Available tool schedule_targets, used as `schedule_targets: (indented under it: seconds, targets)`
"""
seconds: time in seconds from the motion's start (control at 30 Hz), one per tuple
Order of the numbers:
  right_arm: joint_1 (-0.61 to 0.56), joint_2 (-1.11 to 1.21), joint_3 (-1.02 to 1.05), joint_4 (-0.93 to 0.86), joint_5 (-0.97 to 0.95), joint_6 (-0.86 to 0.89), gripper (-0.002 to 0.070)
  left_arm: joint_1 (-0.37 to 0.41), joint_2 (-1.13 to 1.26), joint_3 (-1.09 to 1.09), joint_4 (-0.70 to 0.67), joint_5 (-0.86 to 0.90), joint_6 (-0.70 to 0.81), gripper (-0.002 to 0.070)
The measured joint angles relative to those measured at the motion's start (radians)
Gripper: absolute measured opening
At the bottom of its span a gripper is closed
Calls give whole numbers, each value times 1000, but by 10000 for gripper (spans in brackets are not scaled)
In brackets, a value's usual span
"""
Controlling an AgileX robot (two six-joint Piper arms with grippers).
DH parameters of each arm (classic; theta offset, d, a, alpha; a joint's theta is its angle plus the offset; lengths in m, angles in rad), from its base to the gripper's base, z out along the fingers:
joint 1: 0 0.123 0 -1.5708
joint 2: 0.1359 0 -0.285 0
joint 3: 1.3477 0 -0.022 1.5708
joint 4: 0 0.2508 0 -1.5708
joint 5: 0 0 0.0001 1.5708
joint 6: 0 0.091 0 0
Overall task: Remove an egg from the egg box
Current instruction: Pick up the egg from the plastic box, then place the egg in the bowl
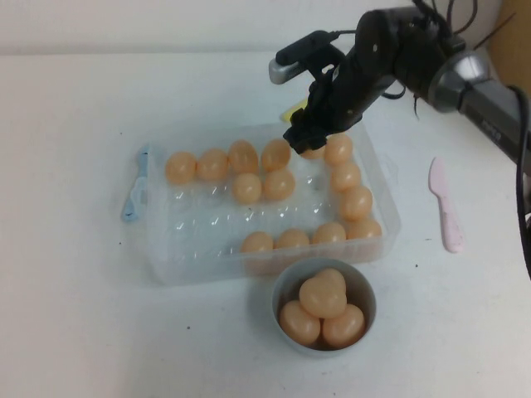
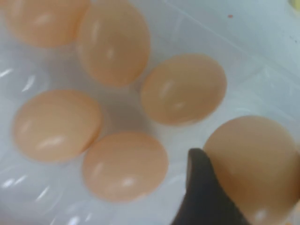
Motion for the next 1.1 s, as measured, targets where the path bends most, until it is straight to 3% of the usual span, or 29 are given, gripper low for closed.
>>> schedule_targets:
  seconds: [0.17,0.37,0.53,0.87,1.1]
  targets:
    - [0,-64,-44,-3,176,0,352,0,0,0,0,0,0,-3]
    - [0,-161,41,29,208,0,352,0,0,0,0,0,0,-3]
    - [0,-269,214,113,208,-31,352,0,0,0,0,0,0,-3]
    - [69,-511,652,118,208,-60,352,0,0,0,0,0,0,-3]
    - [118,-539,764,104,132,-71,352,0,0,0,0,0,0,-3]
